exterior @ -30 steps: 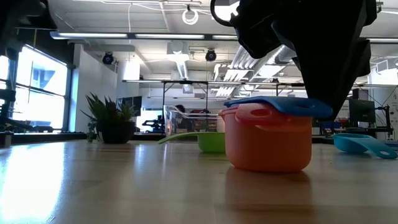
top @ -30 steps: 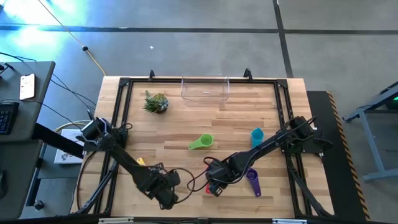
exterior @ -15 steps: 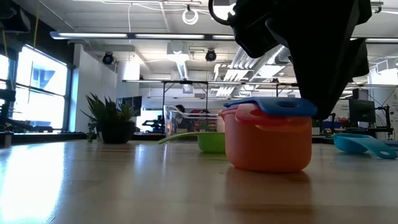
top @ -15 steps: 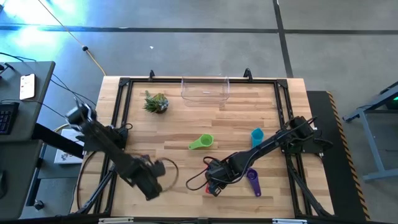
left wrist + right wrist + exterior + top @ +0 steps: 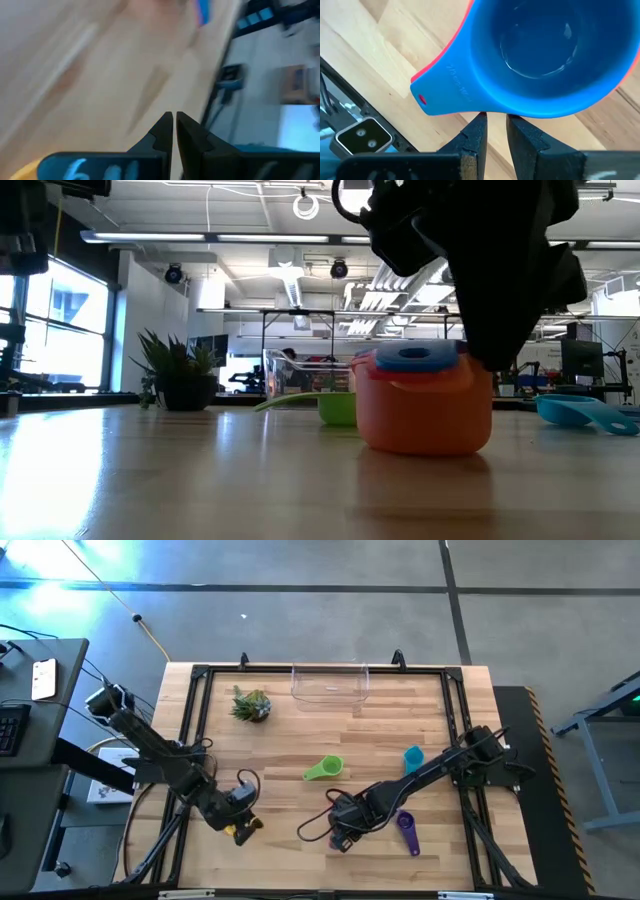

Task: Nest measuring cups in basket
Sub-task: Stack the blue measuring cup into the red measuring cup, then stack the yellow measuring cup into the blue measuring cup

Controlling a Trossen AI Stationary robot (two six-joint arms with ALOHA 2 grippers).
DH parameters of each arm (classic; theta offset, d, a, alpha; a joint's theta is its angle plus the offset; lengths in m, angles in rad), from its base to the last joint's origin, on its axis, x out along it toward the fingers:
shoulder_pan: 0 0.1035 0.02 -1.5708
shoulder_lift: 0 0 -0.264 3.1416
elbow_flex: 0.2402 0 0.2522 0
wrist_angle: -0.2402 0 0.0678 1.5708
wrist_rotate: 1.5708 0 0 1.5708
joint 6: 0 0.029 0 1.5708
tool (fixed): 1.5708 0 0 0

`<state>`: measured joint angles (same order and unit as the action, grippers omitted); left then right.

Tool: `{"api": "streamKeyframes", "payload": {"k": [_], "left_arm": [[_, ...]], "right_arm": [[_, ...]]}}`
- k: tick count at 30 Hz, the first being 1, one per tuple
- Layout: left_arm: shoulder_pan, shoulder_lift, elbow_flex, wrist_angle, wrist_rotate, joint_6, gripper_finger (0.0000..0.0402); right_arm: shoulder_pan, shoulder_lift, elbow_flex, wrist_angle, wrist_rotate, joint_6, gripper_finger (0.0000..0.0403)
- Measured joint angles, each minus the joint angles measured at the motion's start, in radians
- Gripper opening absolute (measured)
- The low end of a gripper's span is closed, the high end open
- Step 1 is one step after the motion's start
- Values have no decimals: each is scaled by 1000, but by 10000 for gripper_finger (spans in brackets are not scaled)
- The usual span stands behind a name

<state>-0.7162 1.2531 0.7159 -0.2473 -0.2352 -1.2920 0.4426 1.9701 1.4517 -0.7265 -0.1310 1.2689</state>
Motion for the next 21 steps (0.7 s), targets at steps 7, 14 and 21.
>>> {"api": "streamKeyframes", "payload": {"k": [7,14,21], "left_arm": [[59,114,-15,218,58,123,14],[69,76,-14,152,77,160,14],[55,-64,-14,-72,95,141,14]], "right_arm": [[-12,0,0,6,-3,14,61],[-9,0,14,3,-76,53,61],[10,-1,128,-22,16,58,61]]}}
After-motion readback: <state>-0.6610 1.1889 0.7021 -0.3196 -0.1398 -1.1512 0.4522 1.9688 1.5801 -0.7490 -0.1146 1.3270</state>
